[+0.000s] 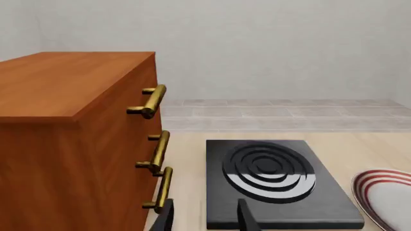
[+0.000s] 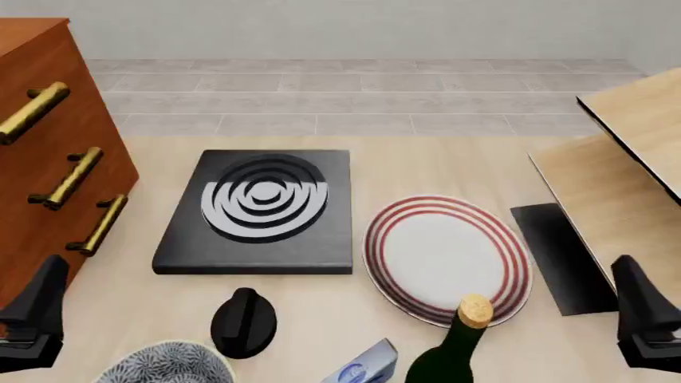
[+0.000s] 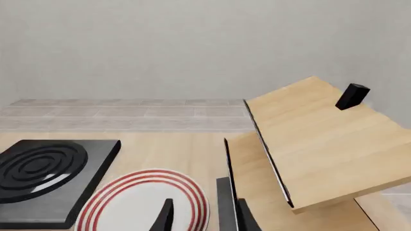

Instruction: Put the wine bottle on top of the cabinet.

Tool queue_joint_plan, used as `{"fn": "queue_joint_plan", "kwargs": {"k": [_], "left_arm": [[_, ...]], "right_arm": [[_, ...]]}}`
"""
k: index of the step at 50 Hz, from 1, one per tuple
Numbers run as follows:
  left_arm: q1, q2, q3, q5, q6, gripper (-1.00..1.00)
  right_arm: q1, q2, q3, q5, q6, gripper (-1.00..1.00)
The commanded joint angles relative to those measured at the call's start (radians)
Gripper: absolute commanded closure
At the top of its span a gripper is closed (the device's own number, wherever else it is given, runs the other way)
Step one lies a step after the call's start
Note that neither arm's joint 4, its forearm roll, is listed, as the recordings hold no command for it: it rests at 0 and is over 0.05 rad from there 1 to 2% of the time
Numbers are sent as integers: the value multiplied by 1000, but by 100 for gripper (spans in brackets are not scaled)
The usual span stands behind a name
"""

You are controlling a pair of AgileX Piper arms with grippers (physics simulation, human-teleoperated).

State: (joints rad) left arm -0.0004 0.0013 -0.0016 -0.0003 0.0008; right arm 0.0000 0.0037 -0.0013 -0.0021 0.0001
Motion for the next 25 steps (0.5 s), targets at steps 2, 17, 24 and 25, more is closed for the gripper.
{"fn": "queue_joint_plan", "kwargs": {"k": [2, 17, 24, 25], "left_arm": [[-1, 5, -8, 1, 4, -100], [-50, 5, -26, 22, 102, -100], [-208, 1, -71, 69, 128, -100], [-224, 2, -75, 85, 139, -100]], "right_arm": [[0, 7, -3, -3, 1, -100], [0, 7, -3, -4, 0, -100], [0, 8, -2, -5, 0, -100], [0, 8, -2, -5, 0, -100]]}}
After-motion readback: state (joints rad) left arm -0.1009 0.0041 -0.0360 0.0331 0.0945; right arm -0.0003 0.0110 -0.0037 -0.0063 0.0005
